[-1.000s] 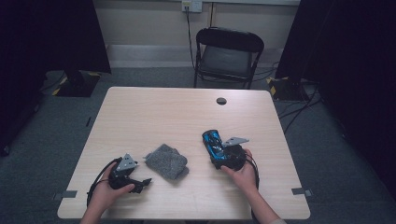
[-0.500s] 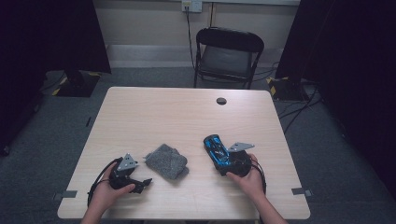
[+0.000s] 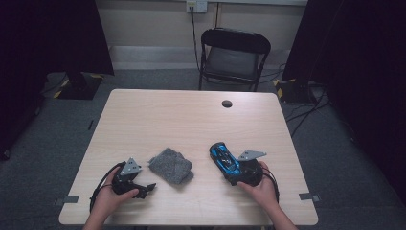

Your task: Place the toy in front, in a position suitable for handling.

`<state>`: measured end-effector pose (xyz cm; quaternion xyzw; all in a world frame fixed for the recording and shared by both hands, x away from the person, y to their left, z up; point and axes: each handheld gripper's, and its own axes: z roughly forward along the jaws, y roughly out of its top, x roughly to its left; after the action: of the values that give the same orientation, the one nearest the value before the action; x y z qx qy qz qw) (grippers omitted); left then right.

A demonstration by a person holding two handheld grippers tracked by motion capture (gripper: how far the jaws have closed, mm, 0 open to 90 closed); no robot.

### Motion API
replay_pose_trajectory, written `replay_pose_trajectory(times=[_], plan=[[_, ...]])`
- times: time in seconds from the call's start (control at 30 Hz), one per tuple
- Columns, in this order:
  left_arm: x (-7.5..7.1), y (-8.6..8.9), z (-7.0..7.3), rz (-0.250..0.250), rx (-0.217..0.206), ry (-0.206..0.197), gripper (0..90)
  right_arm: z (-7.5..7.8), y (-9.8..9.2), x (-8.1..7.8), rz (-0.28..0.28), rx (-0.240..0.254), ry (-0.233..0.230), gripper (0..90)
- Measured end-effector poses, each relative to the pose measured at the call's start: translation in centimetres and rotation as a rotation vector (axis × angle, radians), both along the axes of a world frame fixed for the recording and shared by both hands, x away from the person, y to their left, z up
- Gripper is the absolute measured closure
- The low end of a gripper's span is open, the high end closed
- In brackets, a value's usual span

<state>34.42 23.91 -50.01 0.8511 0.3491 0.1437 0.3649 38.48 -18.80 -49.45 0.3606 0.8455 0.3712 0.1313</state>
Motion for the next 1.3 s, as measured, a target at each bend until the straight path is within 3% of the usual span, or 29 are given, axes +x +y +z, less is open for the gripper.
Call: replay_pose_trajectory(times=[0.3, 0.4, 0.43, 0.57, 0.67, 0.77, 0.93, 0.97, 1.07, 1.13, 1.2, 1.3], plan=[[0.0, -0.3, 0.0, 0.008, 0.007, 0.011, 4.5, -0.1, -0.6, -0.8, 0.017, 0.003, -0.010, 21.6], [0.0, -0.4, 0.3, 0.010, 0.008, 0.012, 8.6, -0.1, -0.6, -0.8, 0.015, 0.006, -0.011, 21.6], [0.0, -0.4, 0.5, 0.007, -0.006, 0.019, 19.0, -0.1, -0.4, -0.8, 0.005, 0.011, -0.012, 21.6], [0.0, -0.5, 0.6, 0.019, -0.012, 0.019, 16.7, -0.1, -0.2, -0.7, -0.004, 0.011, -0.013, 21.7], [0.0, -0.6, 1.2, 0.004, -0.046, 0.019, 16.5, -0.2, -0.1, -0.6, -0.007, 0.015, -0.012, 21.7], [0.0, -1.1, 2.7, -0.023, -0.072, -0.008, 16.4, -0.2, -0.1, -0.6, -0.011, 0.025, -0.014, 21.6], [-0.1, -2.5, 4.1, -0.060, -0.086, -0.036, 16.4, -0.2, -0.2, -0.5, -0.011, 0.033, -0.016, 21.2], [0.0, -3.1, 4.6, -0.074, -0.082, -0.057, 16.4, -0.1, -0.3, -0.5, -0.004, 0.041, -0.011, 19.6], [0.3, -3.7, 4.8, -0.090, -0.086, -0.058, 17.7, 0.3, -0.6, -0.5, -0.008, 0.063, -0.001, 18.5], [0.7, -4.5, 4.8, -0.116, -0.067, -0.067, 19.4, 1.1, -1.0, -0.6, -0.015, 0.082, -0.032, 16.0], [1.5, -5.6, 4.2, -0.155, -0.055, -0.037, 19.4, 2.0, -1.5, -0.7, -0.003, 0.089, -0.040, 15.6], [2.1, -6.6, 3.5, -0.168, -0.025, -0.015, 19.2, 2.4, -2.6, -1.2, 0.003, 0.067, -0.046, 16.0]])
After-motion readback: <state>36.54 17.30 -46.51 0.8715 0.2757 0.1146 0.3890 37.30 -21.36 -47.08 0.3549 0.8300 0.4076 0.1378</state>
